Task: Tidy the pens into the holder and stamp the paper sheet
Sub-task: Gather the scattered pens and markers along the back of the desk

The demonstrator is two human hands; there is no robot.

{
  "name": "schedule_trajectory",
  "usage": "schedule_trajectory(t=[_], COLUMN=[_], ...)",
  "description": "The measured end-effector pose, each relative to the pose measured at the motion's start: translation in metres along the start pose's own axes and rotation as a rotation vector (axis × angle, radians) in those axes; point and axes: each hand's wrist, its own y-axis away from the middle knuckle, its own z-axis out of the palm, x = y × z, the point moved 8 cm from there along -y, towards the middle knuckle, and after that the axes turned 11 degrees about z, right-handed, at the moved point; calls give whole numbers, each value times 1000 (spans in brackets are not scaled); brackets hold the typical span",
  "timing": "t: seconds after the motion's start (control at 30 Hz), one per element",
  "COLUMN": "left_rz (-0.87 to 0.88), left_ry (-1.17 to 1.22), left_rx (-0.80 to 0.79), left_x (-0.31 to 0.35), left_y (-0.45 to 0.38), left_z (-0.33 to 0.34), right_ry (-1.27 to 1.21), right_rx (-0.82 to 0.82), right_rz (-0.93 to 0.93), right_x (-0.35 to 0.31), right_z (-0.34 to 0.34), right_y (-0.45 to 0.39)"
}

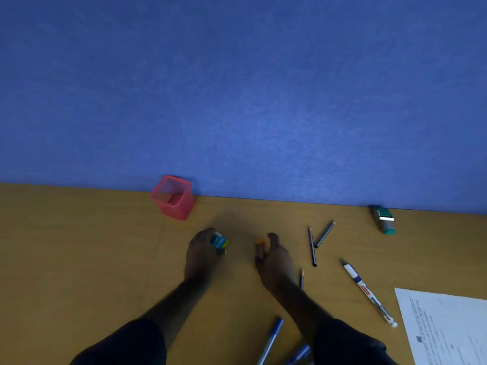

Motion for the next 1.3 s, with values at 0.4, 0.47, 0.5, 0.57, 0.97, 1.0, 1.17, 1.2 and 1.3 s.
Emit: schedule_trajectory(t=[0.4, 0.47, 0.5, 0.57, 0.97, 1.0, 1.17, 1.2, 1.3], left_rz=[129, 139, 142, 140, -98, -101, -70, -73, -63], left_ry=[-62, -62, -70, -81, 62, 59, 28, 26, 93], left_rx=[-61, -2, 21, 58, 146, 144, 109, 98, 97], left_x=[3, 4, 5, 5, -10, -11, -15, -16, -14], left_y=[-93, -98, -100, -102, -104, -104, -96, -91, -67], left_z=[2, 1, 0, -1, -3, -3, -2, -3, -4], right_ry=[-722, -895, -927, -978, -1319, -1331, -1230, -1226, -1122], right_rx=[-10, -13, -10, -13, -331, -338, -375, -358, -280], right_rz=[443, 482, 481, 480, 547, 553, 470, 455, 413], right_x=[-35, -41, -43, -46, -53, -53, -40, -32, 0], right_z=[21, 27, 28, 31, 39, 38, 19, 13, -9], right_y=[-75, -81, -85, -89, -85, -83, -71, -69, -55])
